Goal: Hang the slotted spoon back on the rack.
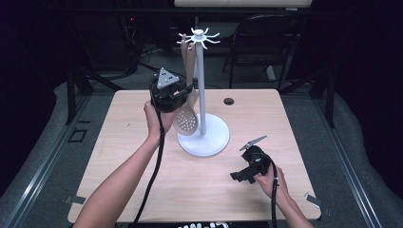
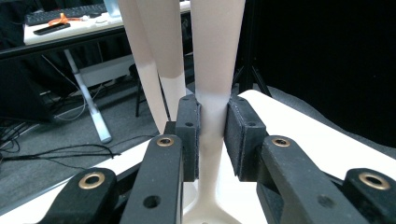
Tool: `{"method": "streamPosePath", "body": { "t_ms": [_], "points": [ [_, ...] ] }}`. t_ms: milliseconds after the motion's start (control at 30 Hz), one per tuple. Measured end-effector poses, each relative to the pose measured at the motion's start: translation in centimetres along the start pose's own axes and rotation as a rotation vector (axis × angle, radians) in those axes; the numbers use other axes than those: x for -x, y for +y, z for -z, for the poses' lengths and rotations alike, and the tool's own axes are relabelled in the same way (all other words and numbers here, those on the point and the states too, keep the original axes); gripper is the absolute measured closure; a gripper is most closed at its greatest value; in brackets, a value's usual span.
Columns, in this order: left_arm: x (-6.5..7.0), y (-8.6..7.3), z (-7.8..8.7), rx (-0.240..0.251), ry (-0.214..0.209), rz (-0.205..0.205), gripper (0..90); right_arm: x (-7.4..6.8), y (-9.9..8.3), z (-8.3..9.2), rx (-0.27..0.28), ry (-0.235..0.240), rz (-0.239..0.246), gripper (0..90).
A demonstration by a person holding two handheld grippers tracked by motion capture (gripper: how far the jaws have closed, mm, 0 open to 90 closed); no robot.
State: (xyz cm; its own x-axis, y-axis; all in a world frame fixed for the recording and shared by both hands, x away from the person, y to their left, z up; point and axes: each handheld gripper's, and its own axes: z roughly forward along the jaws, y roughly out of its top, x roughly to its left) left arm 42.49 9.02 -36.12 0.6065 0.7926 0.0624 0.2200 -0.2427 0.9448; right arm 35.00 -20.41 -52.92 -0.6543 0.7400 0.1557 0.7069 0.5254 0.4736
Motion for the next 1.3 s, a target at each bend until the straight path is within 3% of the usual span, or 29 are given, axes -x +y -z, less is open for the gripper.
{"method": "streamPosePath", "body": {
  "t_ms": [267,633,867,1300],
  "points": [
    [0.2,-0.1,0.2,-0.002,0.013,-0.022,73.6,0.0,0.0,0.1,0.001,-0.009,0.0,3.8],
    [-0.3,-0.4,1.6,-0.055,0.021,-0.001,35.7,0.0,0.0,0.2,0.019,-0.001,0.001,3.7],
    [-1.1,-1.7,3.1,-0.111,0.02,0.004,18.4,0.0,0.0,0.4,0.023,-0.002,0.0,3.5],
    [-2.4,-6.2,6.2,-0.198,0.025,0.031,14.5,0.0,0.0,0.4,0.022,-0.01,0.009,3.5]
  ]
}}
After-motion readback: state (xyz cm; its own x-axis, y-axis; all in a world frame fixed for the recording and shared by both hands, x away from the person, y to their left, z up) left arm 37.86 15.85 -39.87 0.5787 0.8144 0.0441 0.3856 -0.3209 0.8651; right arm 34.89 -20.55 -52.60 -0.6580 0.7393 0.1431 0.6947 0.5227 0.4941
